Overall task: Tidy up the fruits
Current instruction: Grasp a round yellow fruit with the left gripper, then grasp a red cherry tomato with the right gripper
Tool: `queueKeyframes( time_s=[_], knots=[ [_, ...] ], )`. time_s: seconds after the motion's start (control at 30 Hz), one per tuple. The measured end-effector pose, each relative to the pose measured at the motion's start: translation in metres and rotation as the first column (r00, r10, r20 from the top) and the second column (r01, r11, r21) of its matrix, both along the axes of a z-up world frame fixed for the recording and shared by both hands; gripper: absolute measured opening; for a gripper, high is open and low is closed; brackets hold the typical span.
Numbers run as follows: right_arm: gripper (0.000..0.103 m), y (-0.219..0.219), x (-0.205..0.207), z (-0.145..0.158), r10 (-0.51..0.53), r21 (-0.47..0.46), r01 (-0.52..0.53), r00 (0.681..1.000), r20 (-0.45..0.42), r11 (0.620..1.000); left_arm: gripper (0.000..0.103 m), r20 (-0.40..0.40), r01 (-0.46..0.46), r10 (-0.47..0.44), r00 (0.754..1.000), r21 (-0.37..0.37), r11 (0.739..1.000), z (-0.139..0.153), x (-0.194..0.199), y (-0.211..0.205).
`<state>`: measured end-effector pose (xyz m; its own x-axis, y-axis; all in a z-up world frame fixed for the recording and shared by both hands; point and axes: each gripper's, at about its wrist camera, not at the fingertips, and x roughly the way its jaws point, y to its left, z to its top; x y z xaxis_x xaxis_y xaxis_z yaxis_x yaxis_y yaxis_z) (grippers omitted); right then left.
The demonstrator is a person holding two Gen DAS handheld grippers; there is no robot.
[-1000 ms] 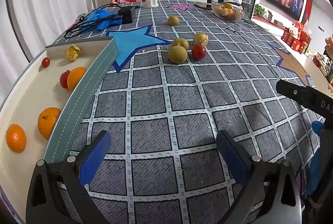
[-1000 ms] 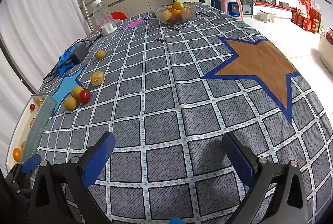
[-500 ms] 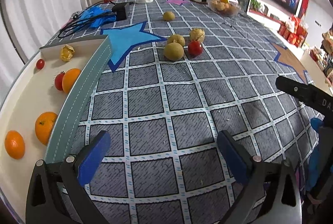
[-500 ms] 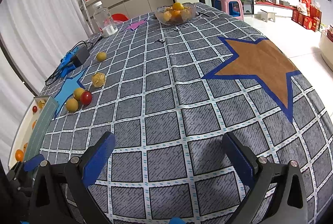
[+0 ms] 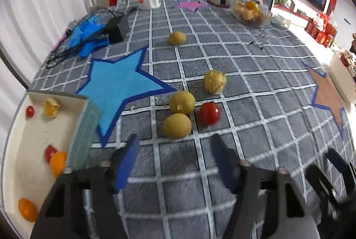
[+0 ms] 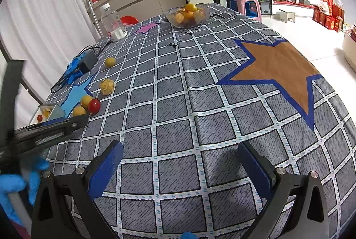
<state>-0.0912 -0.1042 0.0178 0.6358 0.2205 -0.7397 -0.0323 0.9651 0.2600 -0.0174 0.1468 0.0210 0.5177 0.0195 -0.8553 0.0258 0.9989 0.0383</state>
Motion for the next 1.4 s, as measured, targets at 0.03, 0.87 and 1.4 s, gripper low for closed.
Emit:
queueKeyframes(
  time_s=[0.03,0.87,1.4],
  knots=[
    [0.103,0.0,0.0,0.0,0.0,-0.001,0.0,1.0,0.0,1.0,0.056,-0.009,-0.009,0.009,1.0,-0.003,1.0,-0.004,0.004,0.001],
    [0.103,0.044,0.011,-0.007,0.121,-0.24,-0.135,0.99,-0.074,0.961,0.03,0.165,-0.01,0.024,0.986,-0.085,0.996,-0.008,-0.095,0.037],
    [0.075,0.149,0.081,-0.007,0.317,-0.263,-0.32,0.947,-0.055,0.91,0.03,0.172,-0.001,0.035,0.985,-0.195,0.981,-0.008,-0.098,0.05]
  ],
)
